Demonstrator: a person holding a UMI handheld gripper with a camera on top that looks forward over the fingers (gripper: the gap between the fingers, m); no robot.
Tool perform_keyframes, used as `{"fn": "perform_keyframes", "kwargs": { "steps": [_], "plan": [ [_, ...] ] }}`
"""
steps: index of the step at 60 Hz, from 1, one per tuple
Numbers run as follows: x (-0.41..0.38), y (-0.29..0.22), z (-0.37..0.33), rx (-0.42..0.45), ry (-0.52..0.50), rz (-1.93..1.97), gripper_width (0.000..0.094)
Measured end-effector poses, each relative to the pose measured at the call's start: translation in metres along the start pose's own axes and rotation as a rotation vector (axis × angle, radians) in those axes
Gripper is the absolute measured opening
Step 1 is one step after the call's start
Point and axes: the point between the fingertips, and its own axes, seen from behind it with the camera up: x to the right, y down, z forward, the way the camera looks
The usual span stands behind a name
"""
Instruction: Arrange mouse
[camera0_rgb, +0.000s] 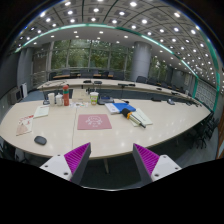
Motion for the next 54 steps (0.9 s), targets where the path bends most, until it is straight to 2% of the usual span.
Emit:
{"fn": "perform_keyframes", "kwargs": {
  "steps": [8,17,27,43,54],
  "plan": [
    [-0.013,0.038,0.003,-0.064,0.001,-0.021,0.0855],
    [-0.066,0.101,0.025,-0.132,-0.017,-0.047,0.0856],
    [-0.167,0.142,0.041,-0.150,-0.085,-0.016,0.0856],
    [-0.349,0.141,0.104,-0.156,-0.203,-0.020,0.0855],
    [-0.426,0.130,0.153,-0.152,-0.253,-0.083,0.0854]
  ]
}}
